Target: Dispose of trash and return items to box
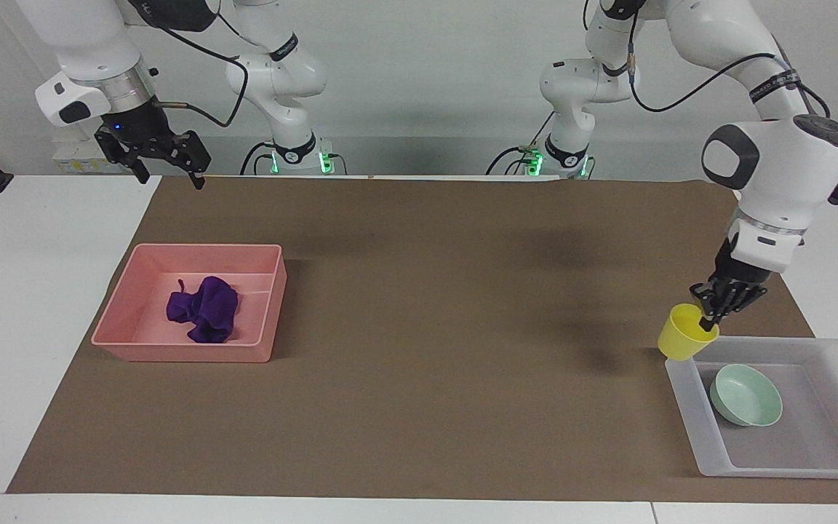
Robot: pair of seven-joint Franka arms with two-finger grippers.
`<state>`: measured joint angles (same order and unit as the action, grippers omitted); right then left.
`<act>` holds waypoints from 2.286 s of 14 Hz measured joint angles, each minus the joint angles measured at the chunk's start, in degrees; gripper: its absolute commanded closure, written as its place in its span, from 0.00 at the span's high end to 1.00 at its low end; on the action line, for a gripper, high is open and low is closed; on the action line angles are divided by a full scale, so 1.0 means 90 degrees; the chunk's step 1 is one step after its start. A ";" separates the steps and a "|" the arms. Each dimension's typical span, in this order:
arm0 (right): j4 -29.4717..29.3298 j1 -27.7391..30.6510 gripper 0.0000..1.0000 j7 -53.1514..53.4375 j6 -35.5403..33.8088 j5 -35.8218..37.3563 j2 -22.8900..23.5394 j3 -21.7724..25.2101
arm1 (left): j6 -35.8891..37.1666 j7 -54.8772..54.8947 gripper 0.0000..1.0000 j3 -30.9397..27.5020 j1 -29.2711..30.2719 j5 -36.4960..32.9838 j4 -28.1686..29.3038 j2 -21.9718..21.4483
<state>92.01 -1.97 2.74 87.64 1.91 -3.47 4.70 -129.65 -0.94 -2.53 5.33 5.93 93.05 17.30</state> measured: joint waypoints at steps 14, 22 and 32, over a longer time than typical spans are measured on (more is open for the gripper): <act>0.0135 -0.0018 1.00 0.0000 0.0000 0.0000 -0.0076 -0.0015 | -0.0664 0.0366 0.52 0.0048 0.0533 0.0001 -0.0409 0.1387; 0.0137 -0.0018 1.00 0.0000 0.0001 0.0000 -0.0076 -0.0015 | -0.0278 0.1221 1.00 0.0118 0.0417 -0.0001 -0.0397 0.0917; 0.0138 -0.0018 1.00 0.0000 0.0005 0.0000 -0.0079 -0.0015 | 0.1616 0.1485 1.00 0.0144 -0.0741 -0.0212 0.1497 -0.1898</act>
<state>93.25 -2.13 2.74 87.69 1.91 -4.18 4.57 -115.11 12.43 -1.24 -1.33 4.02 106.52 0.22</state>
